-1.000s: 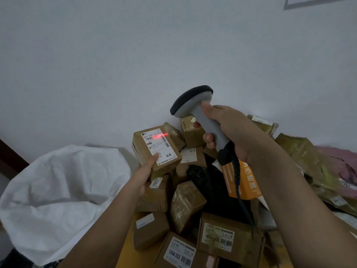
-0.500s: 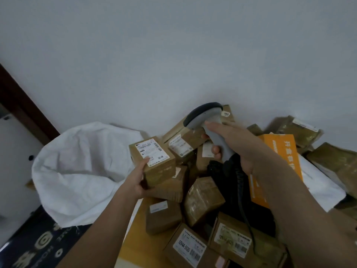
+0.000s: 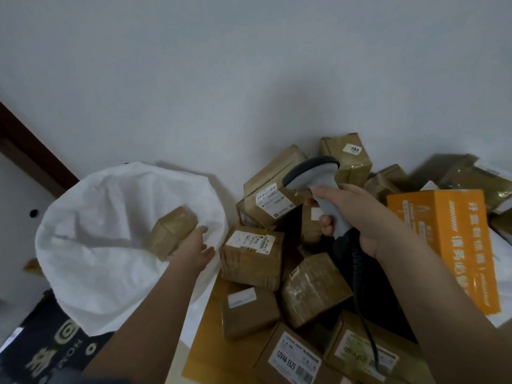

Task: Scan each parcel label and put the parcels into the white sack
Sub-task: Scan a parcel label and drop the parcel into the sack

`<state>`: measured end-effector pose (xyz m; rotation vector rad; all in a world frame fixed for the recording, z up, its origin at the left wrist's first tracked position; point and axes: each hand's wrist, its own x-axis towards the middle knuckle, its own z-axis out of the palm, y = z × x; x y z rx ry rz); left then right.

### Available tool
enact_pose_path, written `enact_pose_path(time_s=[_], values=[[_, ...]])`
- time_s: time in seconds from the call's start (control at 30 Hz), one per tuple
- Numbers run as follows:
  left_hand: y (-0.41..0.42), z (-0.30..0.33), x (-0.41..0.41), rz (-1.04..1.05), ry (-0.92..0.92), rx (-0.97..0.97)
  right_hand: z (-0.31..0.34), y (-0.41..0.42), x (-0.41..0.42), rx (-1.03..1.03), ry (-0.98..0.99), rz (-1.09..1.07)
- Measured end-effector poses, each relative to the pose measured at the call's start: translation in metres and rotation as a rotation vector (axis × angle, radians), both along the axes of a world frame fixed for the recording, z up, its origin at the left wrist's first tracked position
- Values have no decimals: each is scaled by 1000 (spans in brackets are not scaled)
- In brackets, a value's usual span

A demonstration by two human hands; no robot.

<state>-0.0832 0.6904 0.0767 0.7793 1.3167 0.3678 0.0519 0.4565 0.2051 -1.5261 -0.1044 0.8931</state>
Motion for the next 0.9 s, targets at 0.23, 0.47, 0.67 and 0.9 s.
enact_pose_path(time_s=[0.23, 0.47, 0.67, 0.9], values=[[-31, -49, 23, -226, 174, -152, -21, 5, 6, -44, 56, -92], [-26, -80, 33, -229, 122, -259, -44, -2, 9, -84, 99, -123], [-27, -79, 29, -177, 47, -277, -54, -8, 7, -115, 109, -122], [-30, -53, 5, -145, -132, -249, -53, -11, 4, -93, 116, -172]])
